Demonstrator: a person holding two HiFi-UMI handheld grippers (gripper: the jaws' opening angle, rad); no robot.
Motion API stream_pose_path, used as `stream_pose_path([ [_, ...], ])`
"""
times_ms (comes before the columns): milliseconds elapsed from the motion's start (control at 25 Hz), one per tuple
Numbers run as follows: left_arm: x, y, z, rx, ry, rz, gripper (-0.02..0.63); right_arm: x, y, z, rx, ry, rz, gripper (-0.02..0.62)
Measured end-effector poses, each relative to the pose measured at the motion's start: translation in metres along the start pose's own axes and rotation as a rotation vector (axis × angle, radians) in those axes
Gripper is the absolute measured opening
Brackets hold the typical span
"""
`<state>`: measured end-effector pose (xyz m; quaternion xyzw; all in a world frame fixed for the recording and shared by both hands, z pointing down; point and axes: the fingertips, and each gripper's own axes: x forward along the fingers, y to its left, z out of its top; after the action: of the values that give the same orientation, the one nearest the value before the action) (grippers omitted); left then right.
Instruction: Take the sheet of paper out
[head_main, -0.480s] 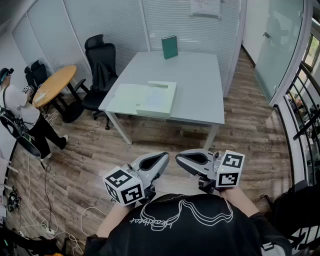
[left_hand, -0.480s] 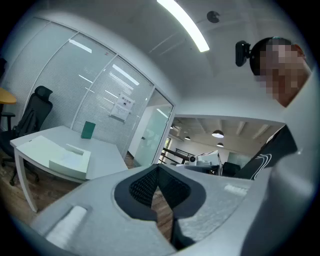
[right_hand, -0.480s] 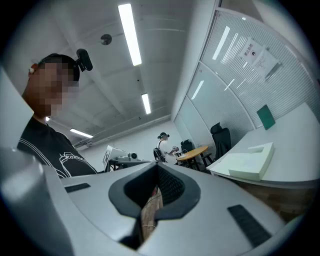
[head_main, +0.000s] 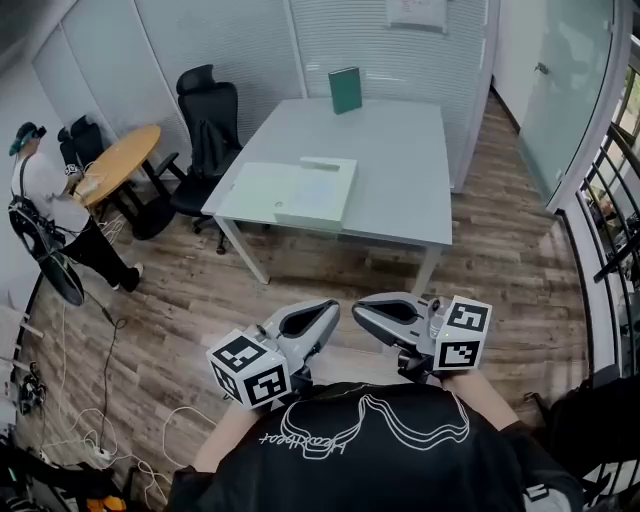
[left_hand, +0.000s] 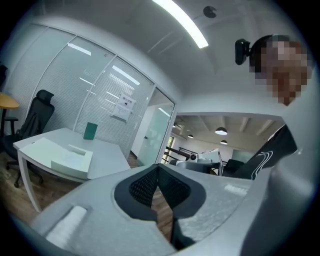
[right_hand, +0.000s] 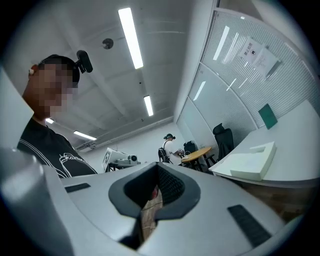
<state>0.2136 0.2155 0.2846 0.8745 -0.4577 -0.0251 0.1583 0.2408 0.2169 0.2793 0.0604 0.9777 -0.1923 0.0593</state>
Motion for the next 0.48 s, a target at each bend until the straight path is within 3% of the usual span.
stream_pose_path([
  [240,0.004,0.009,-0.006,-0.021,0.006,0.009,0.012,0.0,-0.01,-0.009,0.06,0.0,0.007,0.009],
  [480,0.014,0.029,-0.014,-0.04,0.028,-0.009,0.012,0.009,-0.039,-0.019,0.061,0.022,-0.059,0.009],
])
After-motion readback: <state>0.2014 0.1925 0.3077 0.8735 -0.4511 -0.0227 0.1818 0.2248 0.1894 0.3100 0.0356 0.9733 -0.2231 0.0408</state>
